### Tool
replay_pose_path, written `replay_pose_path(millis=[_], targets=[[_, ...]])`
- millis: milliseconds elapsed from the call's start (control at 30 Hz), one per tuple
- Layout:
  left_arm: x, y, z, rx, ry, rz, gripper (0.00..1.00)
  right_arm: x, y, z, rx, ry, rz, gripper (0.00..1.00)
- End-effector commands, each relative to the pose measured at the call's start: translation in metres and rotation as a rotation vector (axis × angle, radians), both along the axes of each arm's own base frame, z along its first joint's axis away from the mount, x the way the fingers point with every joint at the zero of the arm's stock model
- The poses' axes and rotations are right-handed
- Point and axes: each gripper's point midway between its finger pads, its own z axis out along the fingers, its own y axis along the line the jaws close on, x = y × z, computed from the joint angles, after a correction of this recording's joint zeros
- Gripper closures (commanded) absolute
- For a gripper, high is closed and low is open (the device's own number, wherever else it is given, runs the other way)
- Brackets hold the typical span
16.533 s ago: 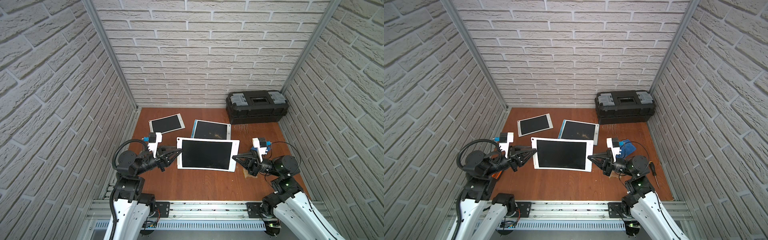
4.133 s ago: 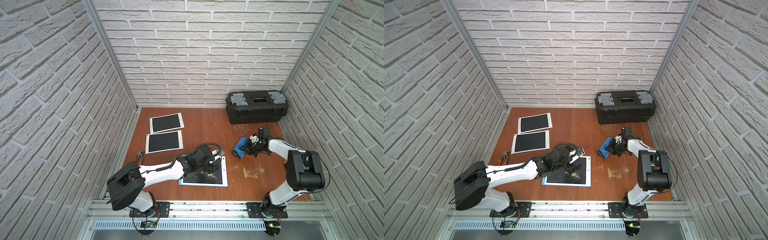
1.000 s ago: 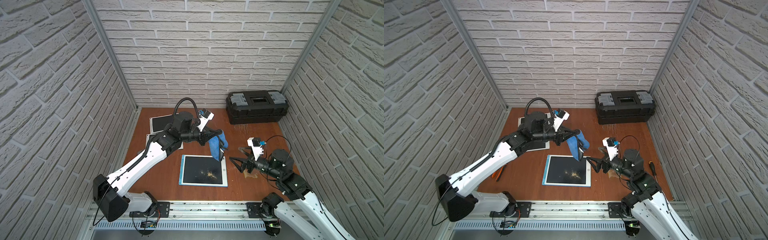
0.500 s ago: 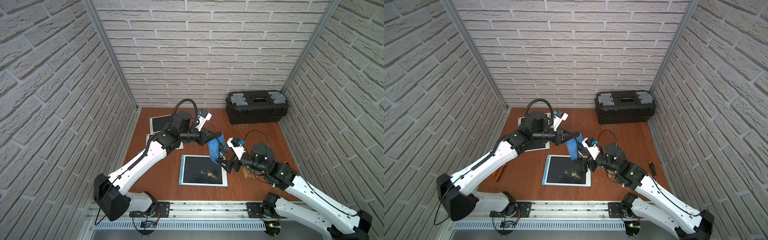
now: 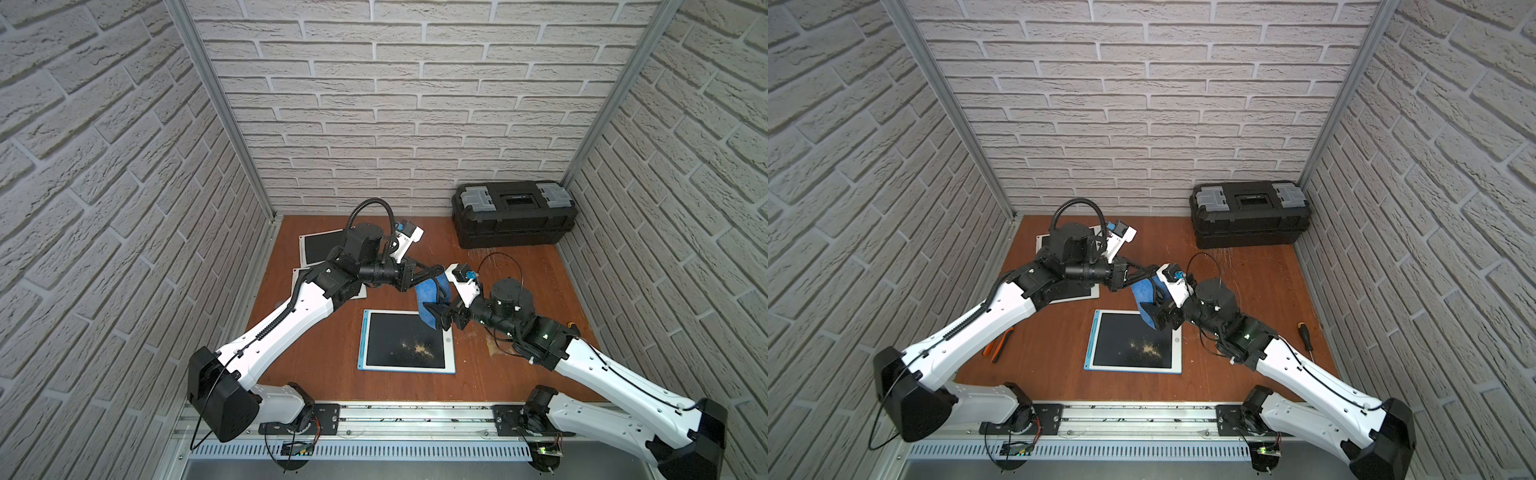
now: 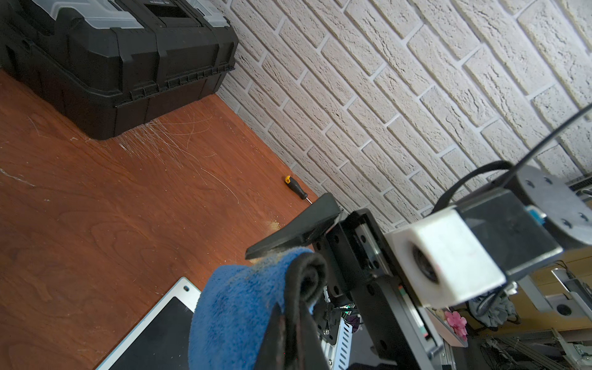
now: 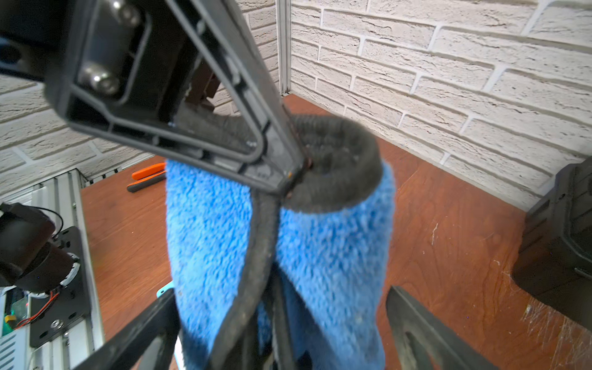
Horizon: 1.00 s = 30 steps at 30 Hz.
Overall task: Wipe the drawing tablet
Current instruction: Pick up the cleaning item at the center of the board.
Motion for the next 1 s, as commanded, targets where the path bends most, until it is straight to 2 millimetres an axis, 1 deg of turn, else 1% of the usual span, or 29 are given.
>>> replay_pose_path(millis=[0,100,233,333,400,467,567,700,800,867,967], targets=[[0.0,-0.001,0.009,-0.039,-0.033,-0.018,1.0,0.008,0.006,0.028,0.048,-0.087,-0.007,0.01],[0.0,0.0,0.01,-0.035,-0.037,-0.016,1.0,0.005,0.017,0.023,0.06,-0.053,0.043,0.01],[0.006,0.006,0.011,-0.027,-0.062,0.027,1.0,-0.008,0.03,0.014,0.107,0.02,0.115,0.01],[0.013,0.012,0.009,-0.032,-0.059,0.077,1.0,-0.017,0.034,0.011,0.146,0.032,0.12,0.01],[0.017,0.015,0.008,-0.04,-0.05,0.101,1.0,-0.019,0.036,0.011,0.151,0.023,0.1,0.01],[0.019,0.015,0.008,-0.05,-0.045,0.109,1.0,-0.015,0.036,0.011,0.154,0.019,0.051,0.02],[0.02,0.015,0.012,-0.072,-0.038,0.121,1.0,-0.004,0.037,0.009,0.143,0.02,-0.037,0.04],[0.023,0.014,0.019,-0.107,-0.033,0.135,1.0,0.01,0.044,-0.001,0.09,0.022,-0.132,0.06],[0.022,0.013,0.023,-0.119,-0.029,0.13,1.0,0.018,0.049,-0.009,0.072,0.031,-0.159,0.09],[0.021,0.014,0.024,-0.115,-0.034,0.132,1.0,0.021,0.047,-0.012,0.064,0.036,-0.182,0.12],[0.02,0.02,0.023,-0.09,-0.05,0.149,1.0,0.023,0.04,-0.01,0.065,0.03,-0.22,0.14]])
